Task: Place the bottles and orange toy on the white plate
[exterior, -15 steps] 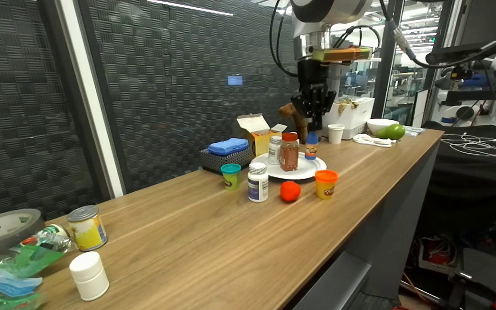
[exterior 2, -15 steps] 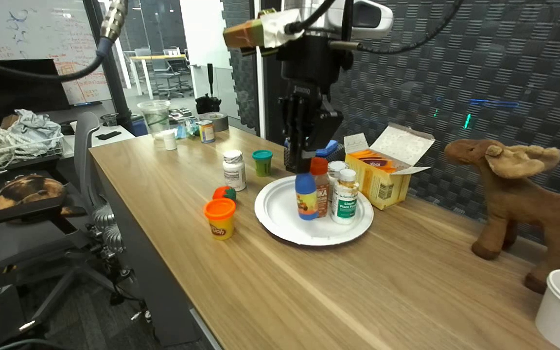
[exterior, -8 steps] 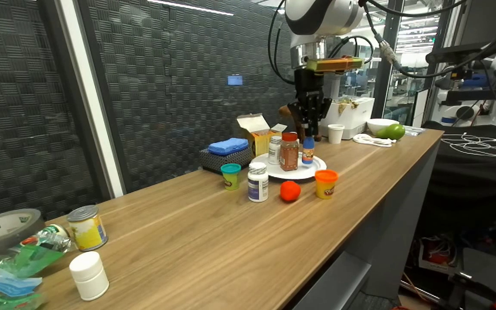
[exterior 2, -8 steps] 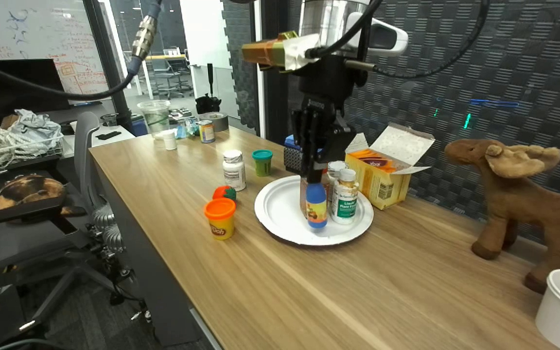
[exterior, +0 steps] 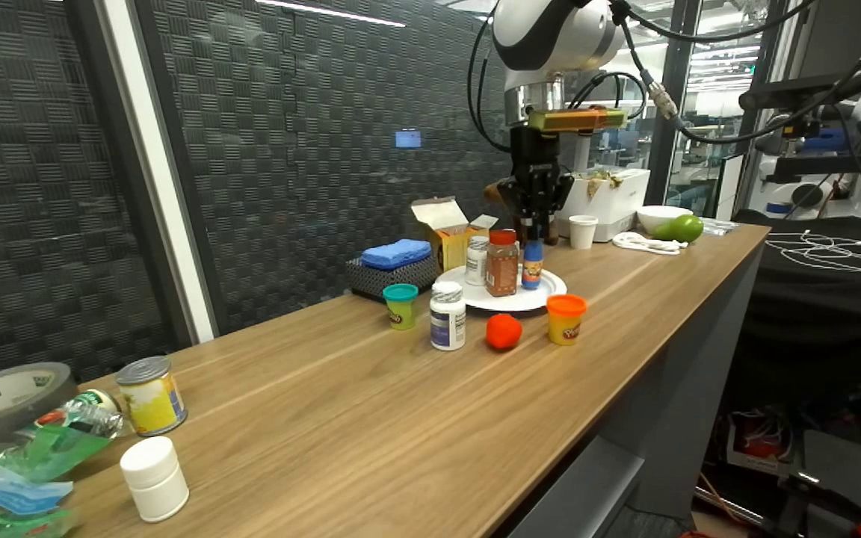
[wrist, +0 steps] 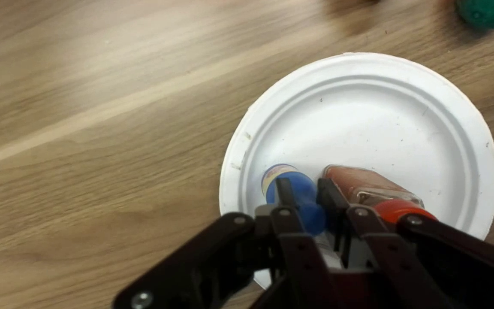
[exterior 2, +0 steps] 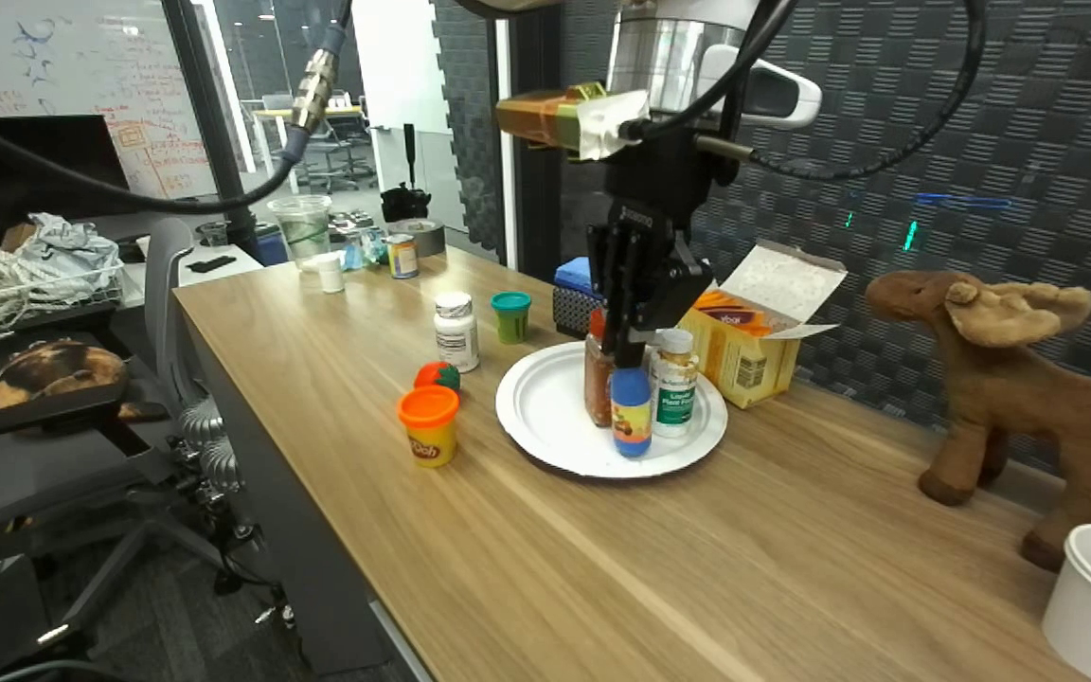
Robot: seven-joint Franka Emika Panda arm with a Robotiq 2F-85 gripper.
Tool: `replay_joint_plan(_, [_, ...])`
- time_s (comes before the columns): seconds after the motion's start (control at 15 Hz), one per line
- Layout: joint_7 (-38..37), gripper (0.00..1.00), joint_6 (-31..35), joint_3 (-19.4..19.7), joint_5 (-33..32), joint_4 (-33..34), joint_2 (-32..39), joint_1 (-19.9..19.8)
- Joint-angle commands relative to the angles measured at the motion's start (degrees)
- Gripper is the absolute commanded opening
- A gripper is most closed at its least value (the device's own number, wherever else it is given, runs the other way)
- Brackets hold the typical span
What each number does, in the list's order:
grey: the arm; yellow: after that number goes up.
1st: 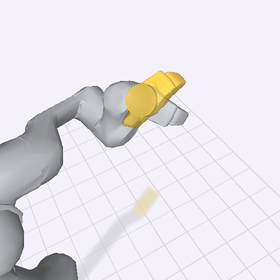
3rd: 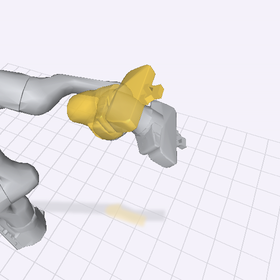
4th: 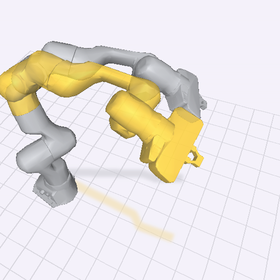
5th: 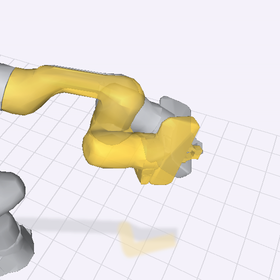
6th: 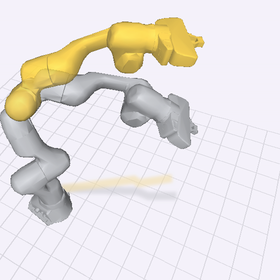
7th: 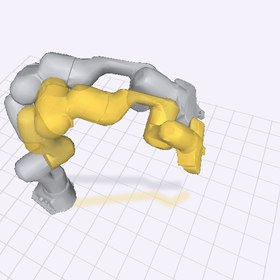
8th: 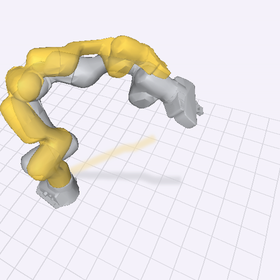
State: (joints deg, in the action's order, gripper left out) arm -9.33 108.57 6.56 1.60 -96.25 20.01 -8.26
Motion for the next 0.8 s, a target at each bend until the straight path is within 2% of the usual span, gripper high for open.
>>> replay_joint_plan(0.0, [-1.1, 0.05, 0.1, 0.3, 1.5, 2.7, 1.8, -0.1])
replay_joint_plan(0.33, [-1.5, 0.05, 0.3, 0.3, 1.6, 3.4, 2.4, -0.1])
replay_joint_plan(0.4, [-1.5, 0.45, 0.3, 0.3, 1.6, 3.4, 2.3, -0.1])
replay_joint_plan(0.47, [-1.5, 0.46, 0.4, 0.3, 1.6, 3.3, 2.2, -0.1])
replay_joint_plan(0.73, [-1.9, 0.75, 1.0, 0.4, 1.7, 3.1, 1.7, -0.1])
